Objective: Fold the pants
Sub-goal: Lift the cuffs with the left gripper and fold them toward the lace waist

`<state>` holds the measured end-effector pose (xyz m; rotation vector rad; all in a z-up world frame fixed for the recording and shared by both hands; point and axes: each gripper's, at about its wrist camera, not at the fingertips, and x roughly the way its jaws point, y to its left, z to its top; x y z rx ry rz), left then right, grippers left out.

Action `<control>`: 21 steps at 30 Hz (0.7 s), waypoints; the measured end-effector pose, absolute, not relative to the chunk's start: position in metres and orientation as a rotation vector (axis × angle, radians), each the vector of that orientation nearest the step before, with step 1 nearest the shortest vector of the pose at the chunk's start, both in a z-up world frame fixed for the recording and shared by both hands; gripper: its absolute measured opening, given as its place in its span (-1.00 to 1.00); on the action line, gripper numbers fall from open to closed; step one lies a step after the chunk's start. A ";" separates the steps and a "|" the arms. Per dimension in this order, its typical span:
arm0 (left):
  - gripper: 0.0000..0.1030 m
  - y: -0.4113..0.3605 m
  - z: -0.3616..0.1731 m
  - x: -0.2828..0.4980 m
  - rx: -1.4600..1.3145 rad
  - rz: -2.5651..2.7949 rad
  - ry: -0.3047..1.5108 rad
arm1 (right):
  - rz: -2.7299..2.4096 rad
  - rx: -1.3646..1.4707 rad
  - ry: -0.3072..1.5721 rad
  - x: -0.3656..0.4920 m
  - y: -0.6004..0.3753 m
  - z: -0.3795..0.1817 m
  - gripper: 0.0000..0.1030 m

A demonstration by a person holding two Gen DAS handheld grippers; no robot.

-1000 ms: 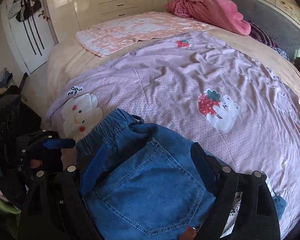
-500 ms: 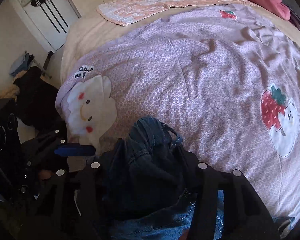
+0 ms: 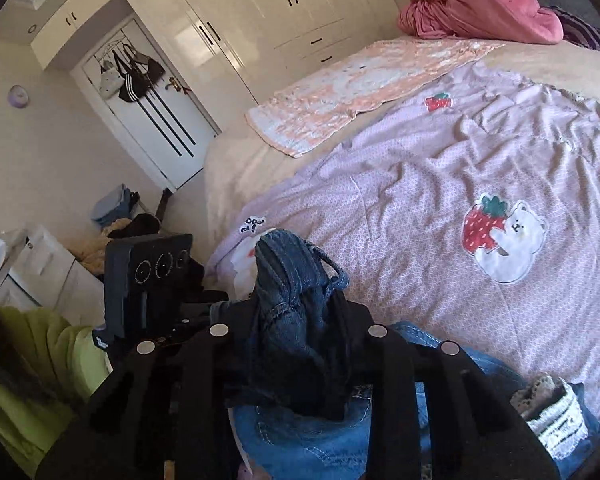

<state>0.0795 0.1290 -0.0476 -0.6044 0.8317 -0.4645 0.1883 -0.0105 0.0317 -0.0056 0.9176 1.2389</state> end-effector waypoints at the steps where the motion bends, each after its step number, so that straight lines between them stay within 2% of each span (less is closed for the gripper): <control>1: 0.06 0.122 -0.044 0.081 -0.617 -0.497 0.831 | 1.228 -0.004 0.908 0.188 -0.019 0.034 -0.45; 3: -0.31 0.103 -0.034 0.084 -0.579 -0.532 0.825 | 1.199 -0.002 0.891 0.187 -0.039 0.039 -0.45; 5: -0.46 0.085 -0.025 0.083 -0.545 -0.559 0.815 | 1.173 0.011 0.866 0.185 -0.061 0.043 -0.45; 10: -0.49 0.042 -0.013 0.080 -0.446 -0.541 0.817 | 1.124 0.031 0.844 0.181 -0.108 0.040 -0.44; 16: -0.50 0.005 -0.009 0.080 -0.368 -0.468 0.815 | 1.050 0.108 0.839 0.177 -0.153 0.028 -0.33; 20: -0.50 -0.019 -0.004 0.075 -0.306 -0.402 0.779 | 0.971 0.187 0.847 0.173 -0.187 0.019 0.10; 21: -0.50 -0.026 -0.002 0.074 -0.280 -0.392 0.763 | 0.959 0.219 0.853 0.172 -0.197 0.017 0.16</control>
